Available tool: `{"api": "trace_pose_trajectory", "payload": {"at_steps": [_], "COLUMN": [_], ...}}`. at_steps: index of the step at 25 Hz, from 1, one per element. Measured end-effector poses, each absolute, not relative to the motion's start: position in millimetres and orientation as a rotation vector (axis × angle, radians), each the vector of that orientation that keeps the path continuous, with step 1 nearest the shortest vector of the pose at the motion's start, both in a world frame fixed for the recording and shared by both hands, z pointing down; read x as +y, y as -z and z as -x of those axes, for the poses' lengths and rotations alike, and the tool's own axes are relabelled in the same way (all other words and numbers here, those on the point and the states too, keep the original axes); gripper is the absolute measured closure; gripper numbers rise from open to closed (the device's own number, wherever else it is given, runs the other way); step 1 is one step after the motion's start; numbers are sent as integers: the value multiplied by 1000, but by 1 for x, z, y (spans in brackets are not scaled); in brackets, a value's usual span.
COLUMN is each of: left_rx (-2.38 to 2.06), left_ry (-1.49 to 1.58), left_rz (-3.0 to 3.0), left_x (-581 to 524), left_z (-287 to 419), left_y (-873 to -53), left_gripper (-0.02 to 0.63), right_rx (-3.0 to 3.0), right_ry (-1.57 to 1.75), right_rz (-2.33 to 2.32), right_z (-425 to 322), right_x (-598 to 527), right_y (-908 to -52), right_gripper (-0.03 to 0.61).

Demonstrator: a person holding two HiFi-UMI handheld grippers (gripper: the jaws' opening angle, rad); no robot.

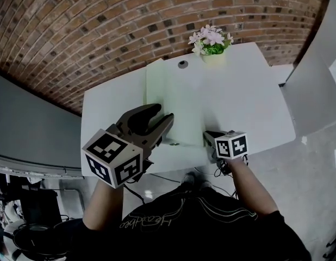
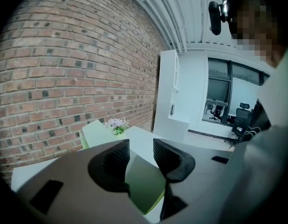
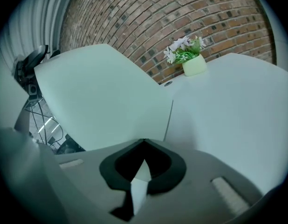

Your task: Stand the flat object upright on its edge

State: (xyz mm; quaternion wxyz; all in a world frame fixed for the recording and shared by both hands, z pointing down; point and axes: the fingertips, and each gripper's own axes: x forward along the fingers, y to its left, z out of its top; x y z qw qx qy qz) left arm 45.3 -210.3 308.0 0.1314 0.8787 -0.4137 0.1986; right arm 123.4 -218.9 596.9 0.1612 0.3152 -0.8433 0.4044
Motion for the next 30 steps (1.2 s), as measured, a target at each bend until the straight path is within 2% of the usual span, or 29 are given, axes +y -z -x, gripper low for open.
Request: {"api": "trace_pose_trajectory", "payload": {"at_steps": [17,30], "left_rx": [-1224,-1088], "left_ry": [-598,-492], "left_rz": [-2629,-2692], "left_x": [-222,-222], "left_z": [-98,-137], "left_y": [-300,-291], "left_gripper": [453,453], "right_rx": [-2536,-2615], "right_ry": [-1054,-991], "right_rz": [-828,-806], "right_z": [-148,-173], "right_x": [-206,-212], "right_y": [-553,-509], "right_gripper": [572,572]}}
